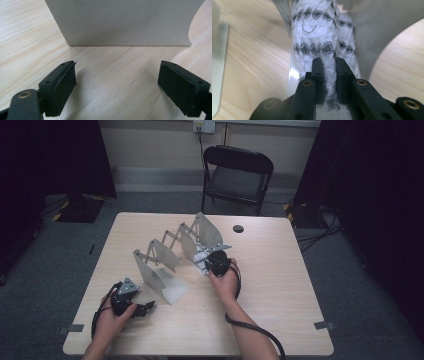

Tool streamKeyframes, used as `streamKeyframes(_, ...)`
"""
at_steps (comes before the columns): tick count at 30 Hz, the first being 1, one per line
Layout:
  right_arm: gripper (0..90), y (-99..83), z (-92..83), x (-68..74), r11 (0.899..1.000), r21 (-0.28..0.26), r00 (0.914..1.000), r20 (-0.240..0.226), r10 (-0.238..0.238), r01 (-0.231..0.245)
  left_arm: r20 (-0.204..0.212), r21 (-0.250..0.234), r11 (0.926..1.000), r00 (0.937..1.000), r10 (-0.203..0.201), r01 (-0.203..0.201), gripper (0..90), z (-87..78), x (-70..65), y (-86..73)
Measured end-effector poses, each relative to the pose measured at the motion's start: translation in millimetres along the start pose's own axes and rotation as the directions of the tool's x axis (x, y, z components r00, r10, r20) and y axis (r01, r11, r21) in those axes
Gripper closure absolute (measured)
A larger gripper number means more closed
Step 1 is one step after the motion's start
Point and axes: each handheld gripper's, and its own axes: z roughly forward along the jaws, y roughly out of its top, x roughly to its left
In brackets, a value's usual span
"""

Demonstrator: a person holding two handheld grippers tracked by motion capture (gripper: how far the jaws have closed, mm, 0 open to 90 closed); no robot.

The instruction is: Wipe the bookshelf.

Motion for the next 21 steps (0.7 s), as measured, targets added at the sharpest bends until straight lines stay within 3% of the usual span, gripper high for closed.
streamKeyframes(6,80.1,21.2,-31.4,-3.8,0.994,-0.105,0.9999,0.012,0.003,-0.001,0.000,0.000,1.0000,1.0000,0.000,0.000,14.5,0.0,0.0,0.0)
streamKeyframes(9,80.1,37.8,-48.9,-3.7,0.985,-0.175,0.9999,0.014,0.008,-0.005,0.000,0.000,1.0000,1.0000,0.000,0.000,14.6,0.0,-0.1,0.0)
streamKeyframes(11,80.1,51.4,-59.8,-3.0,0.973,-0.232,0.9997,0.022,0.007,-0.002,0.000,0.000,1.0000,1.0000,0.000,0.000,14.5,0.0,-0.1,-0.1)
streamKeyframes(13,80.1,61.1,-64.0,-0.9,0.968,-0.251,0.9994,0.033,-0.004,0.013,-0.001,0.000,1.0000,1.0000,0.002,-0.002,14.6,-0.1,-0.1,-0.1)
streamKeyframes(17,80.0,70.2,-55.2,4.3,0.970,-0.238,0.9981,0.050,-0.035,0.046,-0.001,0.000,1.0000,1.0000,0.002,-0.002,14.6,-0.2,-0.1,-0.1)
streamKeyframes(21,80.0,62.7,-34.4,7.3,0.981,-0.184,0.9976,0.050,-0.049,0.057,-0.005,0.000,1.0000,1.0000,0.005,-0.005,14.6,-0.3,-0.1,-0.2)
